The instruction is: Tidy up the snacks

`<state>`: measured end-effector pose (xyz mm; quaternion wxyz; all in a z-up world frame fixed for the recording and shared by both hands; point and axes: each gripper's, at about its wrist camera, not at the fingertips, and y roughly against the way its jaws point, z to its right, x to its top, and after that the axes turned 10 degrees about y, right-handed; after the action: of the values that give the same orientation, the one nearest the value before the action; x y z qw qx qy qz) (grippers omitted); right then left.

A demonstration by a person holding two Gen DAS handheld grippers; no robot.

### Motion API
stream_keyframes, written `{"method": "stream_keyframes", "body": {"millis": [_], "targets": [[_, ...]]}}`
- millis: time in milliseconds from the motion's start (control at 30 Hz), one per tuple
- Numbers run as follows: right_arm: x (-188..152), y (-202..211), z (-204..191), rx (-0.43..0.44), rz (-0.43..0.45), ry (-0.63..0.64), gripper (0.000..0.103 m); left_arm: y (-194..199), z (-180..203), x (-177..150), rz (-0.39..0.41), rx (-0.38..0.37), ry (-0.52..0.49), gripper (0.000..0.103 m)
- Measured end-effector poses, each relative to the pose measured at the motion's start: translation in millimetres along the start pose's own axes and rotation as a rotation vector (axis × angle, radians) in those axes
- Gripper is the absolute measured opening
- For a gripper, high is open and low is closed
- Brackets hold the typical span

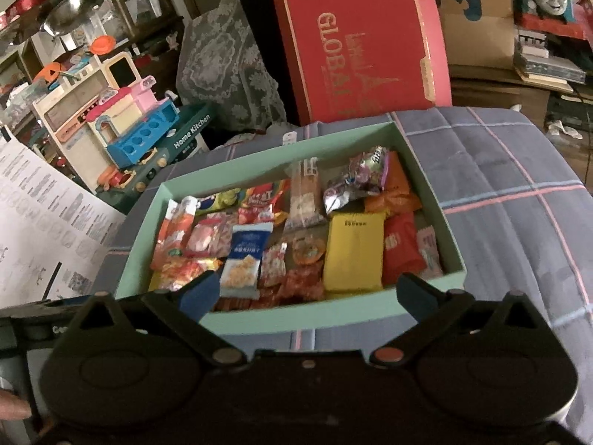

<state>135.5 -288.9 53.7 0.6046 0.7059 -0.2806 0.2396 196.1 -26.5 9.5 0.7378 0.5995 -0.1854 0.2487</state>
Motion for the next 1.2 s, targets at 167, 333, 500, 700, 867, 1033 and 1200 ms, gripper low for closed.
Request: {"method": "stream_keyframes", "body": {"millis": [167, 333, 500, 700, 867, 1033, 1200], "targets": [[-19, 20, -3, -0.008, -0.017, 0.004, 0.103, 18, -11, -19, -0.022, 0.009, 0.019, 0.103], [-36, 38, -1, -0.015, -0.03, -0.016, 0.103, 34, -18, -37, -0.038, 0.005, 0.033, 0.103], [-47, 52, 4, -0.023, -0.033, -0.029, 0.103, 49, -14, -52, -0.029, 0.013, -0.012, 0.103], [-62, 60, 6, -0.043, -0.061, -0.027, 0.103, 60, -9, -69, -0.024, 0.042, -0.062, 0.103], [-75, 62, 7, -0.055, -0.096, -0.028, 0.103, 64, -15, -77, -0.025, 0.062, -0.062, 0.103], [-80, 64, 7, -0.072, -0.119, -0.015, 0.103, 65, -23, -82, -0.031, 0.08, -0.047, 0.103], [-73, 71, 3, -0.09, -0.108, 0.015, 0.103, 68, -24, -79, -0.023, 0.083, -0.037, 0.103]]}}
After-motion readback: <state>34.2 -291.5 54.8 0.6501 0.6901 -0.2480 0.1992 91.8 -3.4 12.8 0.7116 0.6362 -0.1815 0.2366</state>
